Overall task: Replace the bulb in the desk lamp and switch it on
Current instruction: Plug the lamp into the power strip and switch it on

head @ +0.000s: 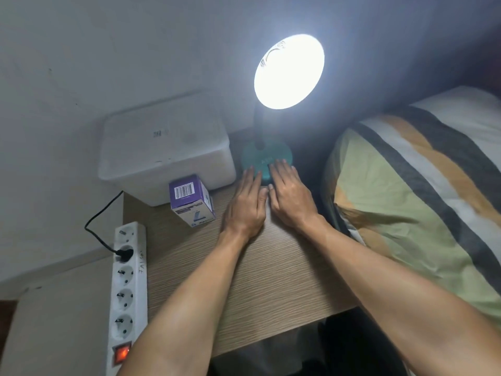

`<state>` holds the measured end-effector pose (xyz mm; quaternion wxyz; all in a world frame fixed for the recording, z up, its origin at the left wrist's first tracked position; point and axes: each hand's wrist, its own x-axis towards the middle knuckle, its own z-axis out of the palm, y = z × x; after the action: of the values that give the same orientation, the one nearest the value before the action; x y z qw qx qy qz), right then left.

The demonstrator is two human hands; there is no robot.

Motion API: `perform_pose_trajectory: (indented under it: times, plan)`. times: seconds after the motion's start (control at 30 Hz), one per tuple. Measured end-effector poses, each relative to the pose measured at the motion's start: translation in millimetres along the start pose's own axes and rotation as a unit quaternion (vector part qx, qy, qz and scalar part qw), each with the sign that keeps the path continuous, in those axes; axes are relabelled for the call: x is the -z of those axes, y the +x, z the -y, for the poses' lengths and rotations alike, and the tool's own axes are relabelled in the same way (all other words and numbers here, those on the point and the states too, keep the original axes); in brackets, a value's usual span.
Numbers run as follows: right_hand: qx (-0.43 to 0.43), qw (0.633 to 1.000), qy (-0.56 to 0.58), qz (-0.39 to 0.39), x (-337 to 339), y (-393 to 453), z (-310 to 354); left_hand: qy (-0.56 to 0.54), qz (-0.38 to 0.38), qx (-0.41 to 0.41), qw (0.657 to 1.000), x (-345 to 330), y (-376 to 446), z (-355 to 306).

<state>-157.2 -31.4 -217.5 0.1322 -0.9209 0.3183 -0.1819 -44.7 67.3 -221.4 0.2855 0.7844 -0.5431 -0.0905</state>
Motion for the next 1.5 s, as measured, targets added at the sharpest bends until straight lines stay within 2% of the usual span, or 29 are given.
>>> perform_pose_trajectory:
  times: [0.97,1.33,1.5]
  plan:
    - [0.003,1.000,-0.007,-0.011,-2,4,-2,0.012,-0.010,-0.006,1.000,-3,1,2]
    - [0.000,0.999,-0.029,0.015,-6,7,-4,0.028,-0.029,-0.021,0.999,-4,-3,2]
    - [-0.003,1.000,-0.022,-0.005,-6,-2,-2,0.022,-0.031,-0.021,0.999,6,-14,-1]
